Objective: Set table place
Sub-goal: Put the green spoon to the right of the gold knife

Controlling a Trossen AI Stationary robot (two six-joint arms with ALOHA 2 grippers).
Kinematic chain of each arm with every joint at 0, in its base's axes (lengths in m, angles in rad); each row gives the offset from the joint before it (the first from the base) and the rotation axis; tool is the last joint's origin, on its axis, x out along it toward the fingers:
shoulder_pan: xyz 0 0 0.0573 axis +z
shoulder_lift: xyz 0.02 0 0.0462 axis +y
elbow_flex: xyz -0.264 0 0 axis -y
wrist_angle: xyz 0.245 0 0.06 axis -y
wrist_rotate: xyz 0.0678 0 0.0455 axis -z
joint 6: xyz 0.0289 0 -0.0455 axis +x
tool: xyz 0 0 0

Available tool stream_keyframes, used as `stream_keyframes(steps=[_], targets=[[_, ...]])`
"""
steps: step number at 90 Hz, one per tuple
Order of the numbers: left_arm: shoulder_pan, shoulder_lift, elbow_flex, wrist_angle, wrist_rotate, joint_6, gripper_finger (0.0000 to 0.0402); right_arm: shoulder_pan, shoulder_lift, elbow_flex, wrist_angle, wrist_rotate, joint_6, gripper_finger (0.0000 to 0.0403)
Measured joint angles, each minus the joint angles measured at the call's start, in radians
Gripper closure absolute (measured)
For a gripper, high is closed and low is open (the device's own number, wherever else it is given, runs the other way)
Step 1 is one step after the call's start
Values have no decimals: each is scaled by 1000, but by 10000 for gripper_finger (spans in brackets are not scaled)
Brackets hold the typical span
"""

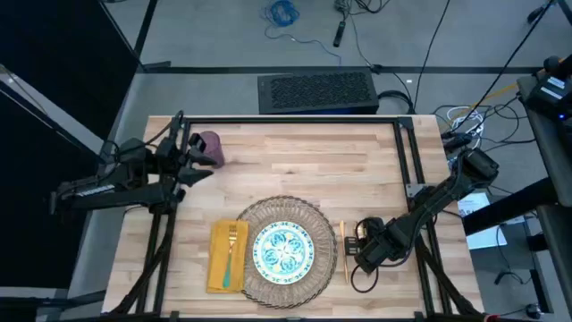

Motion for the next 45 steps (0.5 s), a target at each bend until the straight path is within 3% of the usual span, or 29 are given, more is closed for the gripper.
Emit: stream_keyframes(steps=[23, 45], targets=[[0, 0, 0, 0, 3, 0, 281, 0, 0, 0, -1, 0, -2, 340], [0, 0, 0, 0, 4, 0, 281, 0, 0, 1, -38, 3, -26, 336]])
